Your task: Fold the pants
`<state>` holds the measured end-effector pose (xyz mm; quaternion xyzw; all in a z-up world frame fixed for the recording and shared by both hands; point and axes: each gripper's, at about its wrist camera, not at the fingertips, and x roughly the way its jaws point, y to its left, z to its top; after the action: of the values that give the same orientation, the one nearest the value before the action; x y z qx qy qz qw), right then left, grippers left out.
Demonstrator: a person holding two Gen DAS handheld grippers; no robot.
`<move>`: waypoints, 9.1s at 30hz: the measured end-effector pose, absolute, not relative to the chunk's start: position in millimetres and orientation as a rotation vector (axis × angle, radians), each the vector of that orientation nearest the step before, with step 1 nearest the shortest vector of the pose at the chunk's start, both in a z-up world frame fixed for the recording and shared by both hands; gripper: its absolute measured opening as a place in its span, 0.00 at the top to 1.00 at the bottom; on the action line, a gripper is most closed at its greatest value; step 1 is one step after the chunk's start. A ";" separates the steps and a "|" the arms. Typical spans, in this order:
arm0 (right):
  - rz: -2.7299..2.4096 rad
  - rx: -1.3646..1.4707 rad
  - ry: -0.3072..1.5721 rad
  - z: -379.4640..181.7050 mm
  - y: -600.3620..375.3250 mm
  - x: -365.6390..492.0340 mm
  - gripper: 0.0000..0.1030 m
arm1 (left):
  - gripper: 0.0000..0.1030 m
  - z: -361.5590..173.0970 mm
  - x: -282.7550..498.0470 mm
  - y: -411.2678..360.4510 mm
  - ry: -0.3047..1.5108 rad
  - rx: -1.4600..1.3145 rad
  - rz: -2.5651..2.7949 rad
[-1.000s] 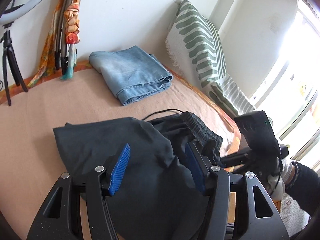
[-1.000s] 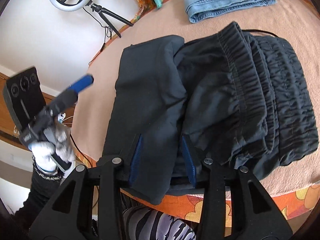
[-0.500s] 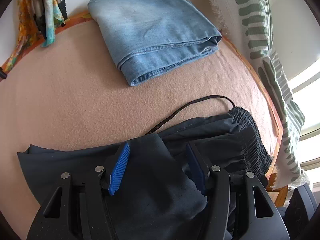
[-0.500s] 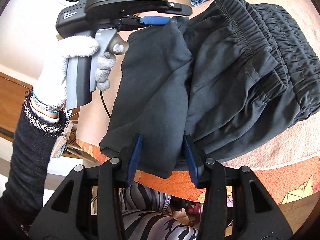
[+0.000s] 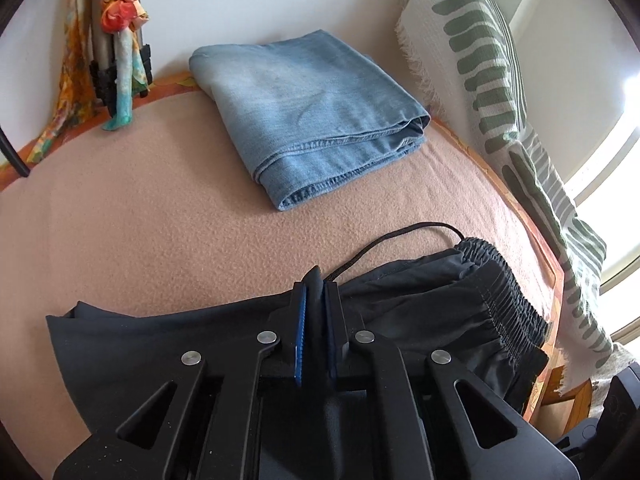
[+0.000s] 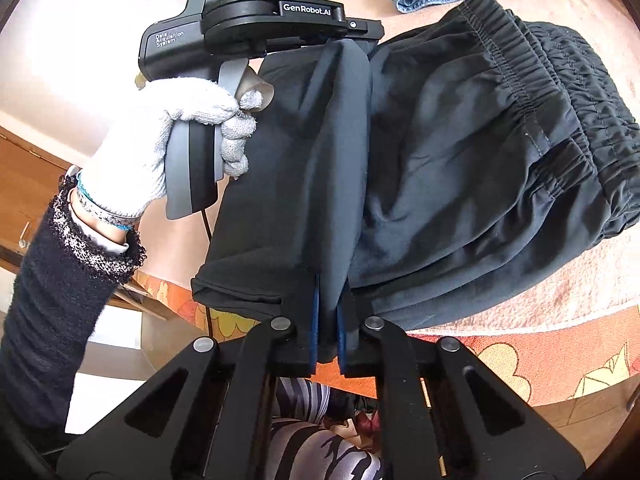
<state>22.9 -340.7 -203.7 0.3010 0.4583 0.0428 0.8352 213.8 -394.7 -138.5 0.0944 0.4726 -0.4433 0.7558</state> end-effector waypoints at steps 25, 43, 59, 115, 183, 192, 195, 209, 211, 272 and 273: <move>-0.141 0.577 0.952 -182.7 -429.9 -52.1 0.96 | 0.90 -65.6 171.1 -405.7 0.860 0.196 -1.133; -0.111 0.580 0.811 -133.7 -490.5 -4.3 0.44 | 0.76 -137.9 45.0 -331.6 1.001 0.247 -1.331; -0.184 0.604 0.830 -152.3 -516.3 99.4 0.95 | 0.73 -158.8 36.6 -333.0 1.023 0.225 -1.322; -0.196 0.270 0.913 -155.2 -486.2 -3.5 0.08 | 0.40 -143.3 183.1 -277.5 1.056 -0.179 -1.026; -0.118 0.244 0.597 -17.8 -528.6 97.4 0.77 | 0.94 -30.3 270.1 -396.4 0.771 -0.184 -1.174; -0.132 0.197 0.610 -16.7 -588.4 183.6 0.77 | 0.96 -24.3 340.5 -440.2 0.696 -0.134 -1.116; -0.142 0.170 0.646 -35.9 -605.1 215.0 0.79 | 0.96 -41.3 357.7 -449.2 0.715 -0.124 -1.067; -0.351 0.392 0.746 -103.8 -710.0 210.4 0.64 | 0.66 -106.1 379.5 -441.9 0.856 -0.131 -0.973; -0.391 0.388 0.753 -105.4 -713.0 204.5 0.56 | 0.62 -103.0 375.9 -442.0 0.854 -0.125 -0.970; -0.595 0.177 0.444 -19.5 -356.6 1.8 0.00 | 0.18 13.4 78.1 -240.6 0.539 0.126 -0.819; -0.595 0.183 0.442 -21.6 -357.7 1.0 0.00 | 0.18 12.6 77.3 -240.2 0.535 0.132 -0.813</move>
<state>1.0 -357.7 -21.6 0.0892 0.2158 -0.2904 0.9280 77.3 -240.2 12.6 0.0635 0.2567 -0.3903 0.8819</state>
